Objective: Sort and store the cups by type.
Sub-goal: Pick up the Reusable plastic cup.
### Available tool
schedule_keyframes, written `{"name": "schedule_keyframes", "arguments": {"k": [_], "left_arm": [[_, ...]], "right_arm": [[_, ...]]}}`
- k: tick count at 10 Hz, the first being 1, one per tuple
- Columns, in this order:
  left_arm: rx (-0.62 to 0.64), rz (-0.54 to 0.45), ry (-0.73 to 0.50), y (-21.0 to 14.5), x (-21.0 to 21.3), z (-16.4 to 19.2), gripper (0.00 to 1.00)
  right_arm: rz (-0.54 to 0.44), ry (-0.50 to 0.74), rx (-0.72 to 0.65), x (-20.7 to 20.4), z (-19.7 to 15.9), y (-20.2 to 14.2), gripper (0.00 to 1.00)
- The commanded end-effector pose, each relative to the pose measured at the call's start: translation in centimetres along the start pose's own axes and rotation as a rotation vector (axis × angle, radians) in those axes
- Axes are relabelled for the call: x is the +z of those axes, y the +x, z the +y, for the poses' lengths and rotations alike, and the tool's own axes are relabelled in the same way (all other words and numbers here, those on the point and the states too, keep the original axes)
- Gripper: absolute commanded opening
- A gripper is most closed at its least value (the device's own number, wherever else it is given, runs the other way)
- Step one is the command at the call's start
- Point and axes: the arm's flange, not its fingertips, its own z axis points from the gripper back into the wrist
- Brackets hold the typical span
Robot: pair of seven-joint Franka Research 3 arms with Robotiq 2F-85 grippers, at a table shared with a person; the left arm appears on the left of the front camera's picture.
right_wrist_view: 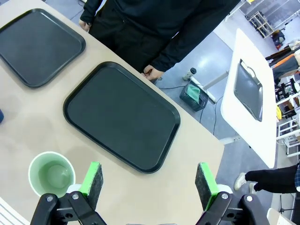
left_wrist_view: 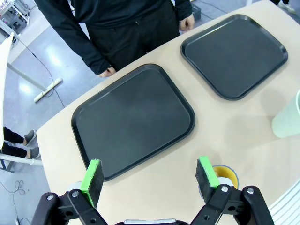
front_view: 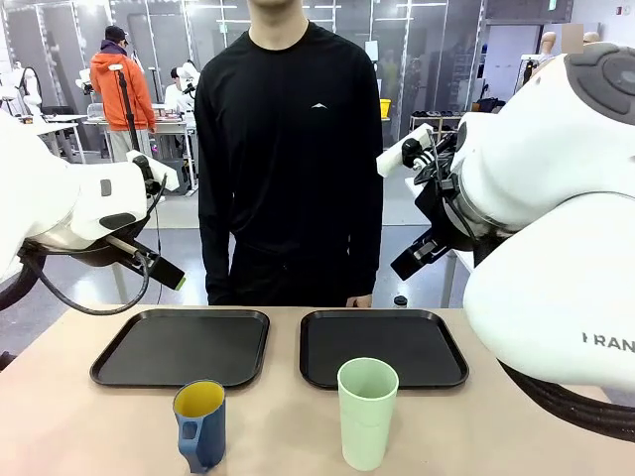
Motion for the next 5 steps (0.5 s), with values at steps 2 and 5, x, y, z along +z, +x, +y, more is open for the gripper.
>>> {"name": "schedule_keyframes", "arguments": {"k": [2, 5], "left_arm": [[0.012, 0.017, 0.031, -0.90, 0.12, -0.28, 1.00], [0.029, 0.035, 0.023, -1.00, -0.24, 0.45, 1.00]], "right_arm": [[0.016, -0.013, -0.022, -0.38, 0.43, -0.40, 1.00], [0.035, -0.005, -0.022, -0.93, 0.27, -0.42, 1.00]]}}
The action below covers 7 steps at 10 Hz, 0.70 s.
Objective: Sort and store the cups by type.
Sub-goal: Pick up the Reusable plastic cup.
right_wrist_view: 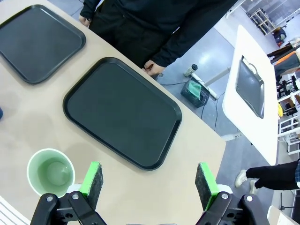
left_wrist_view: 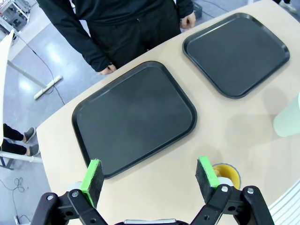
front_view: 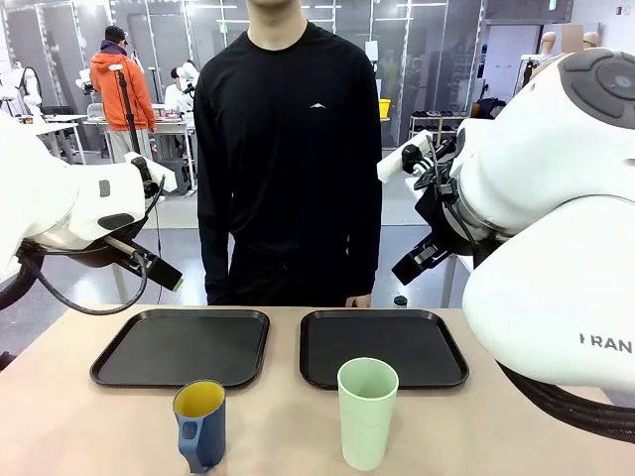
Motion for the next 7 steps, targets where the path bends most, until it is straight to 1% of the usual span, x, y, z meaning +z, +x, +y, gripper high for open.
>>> {"name": "schedule_keyframes", "arguments": {"k": [1, 3, 4, 7], "left_arm": [[0.024, 0.026, 0.020, -0.8, -0.2, 0.2, 1.00], [0.016, 0.035, 0.017, -0.9, -0.9, 0.6, 1.00], [0.027, 0.055, 0.017, -1.2, -1.6, 1.3, 1.00], [0.099, 0.177, 0.015, -3.8, -5.8, 4.5, 1.00]], "right_arm": [[0.017, -0.003, -0.021, -0.6, 0.2, -0.1, 1.00], [0.040, 0.018, -0.035, -1.8, -0.4, -0.4, 1.00], [0.057, 0.031, -0.054, -2.9, -0.9, -0.7, 1.00], [0.143, 0.081, -0.114, -6.9, -1.9, -2.8, 1.00]]}}
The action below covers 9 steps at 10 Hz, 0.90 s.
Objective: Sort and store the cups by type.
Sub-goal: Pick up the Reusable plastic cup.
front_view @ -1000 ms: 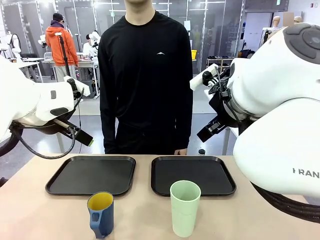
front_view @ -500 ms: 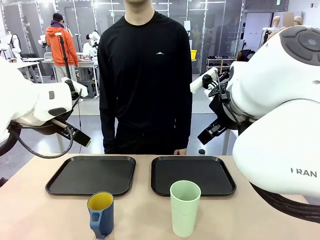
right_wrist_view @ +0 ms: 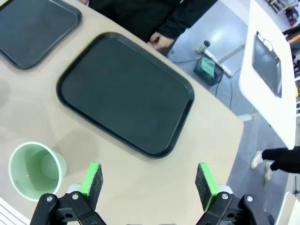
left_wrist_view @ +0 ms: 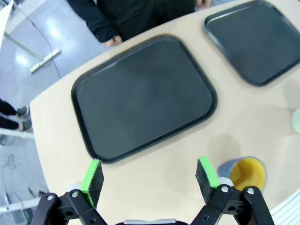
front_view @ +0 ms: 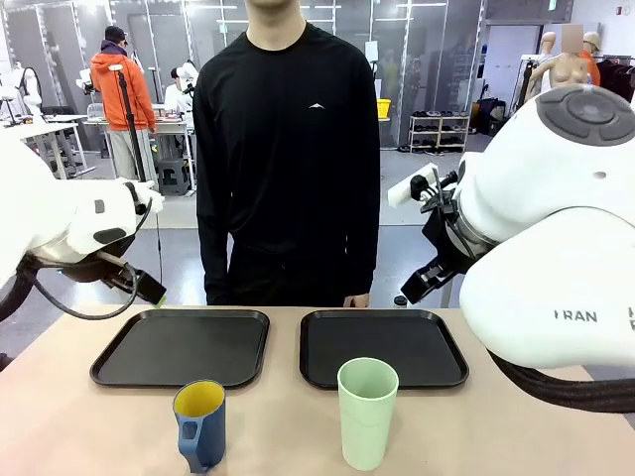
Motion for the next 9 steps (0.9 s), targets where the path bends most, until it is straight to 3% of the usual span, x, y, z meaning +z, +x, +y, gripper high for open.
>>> {"name": "schedule_keyframes", "arguments": {"k": [1, 5, 9], "left_arm": [[0.035, 0.085, 0.013, -1.8, -2.9, 1.8, 1.00], [0.107, 0.179, -0.016, -6.2, -8.3, 5.5, 1.00], [0.086, 0.247, -0.041, -8.6, -10.8, 7.4, 1.00]], "right_arm": [[0.043, 0.027, -0.073, -3.1, -0.9, -1.6, 1.00], [0.156, 0.067, -0.180, -9.5, -3.8, -6.2, 1.00], [0.228, 0.094, -0.209, -13.4, -5.5, -9.1, 1.00]]}}
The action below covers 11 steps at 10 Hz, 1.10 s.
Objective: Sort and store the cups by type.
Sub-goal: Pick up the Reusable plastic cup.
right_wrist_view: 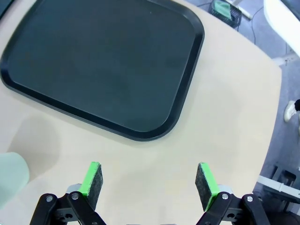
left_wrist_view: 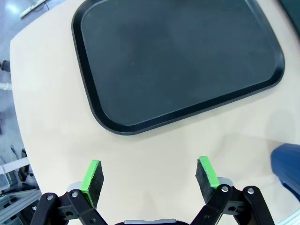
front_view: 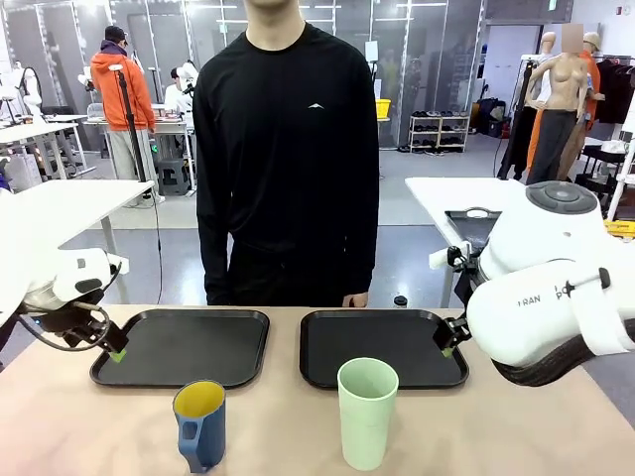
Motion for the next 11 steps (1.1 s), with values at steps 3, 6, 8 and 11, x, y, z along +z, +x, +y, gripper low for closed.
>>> {"name": "schedule_keyframes", "arguments": {"k": [3, 6, 8, 11], "left_arm": [[-0.016, 0.022, -0.030, -2.9, -2.2, 1.0, 1.00], [-0.003, 0.047, -0.016, -0.9, -2.2, 1.1, 1.00], [-0.003, 0.047, -0.016, -0.9, -2.2, 1.1, 1.00], [-0.003, 0.047, -0.016, -0.9, -2.2, 1.1, 1.00]], "right_arm": [[0.022, 0.022, -0.028, -1.8, -1.0, -3.4, 1.00], [0.044, 0.009, -0.028, -2.0, -1.0, -0.8, 1.00], [0.044, 0.009, -0.028, -2.0, -1.0, -0.8, 1.00], [0.044, 0.009, -0.028, -2.0, -1.0, -0.8, 1.00]]}}
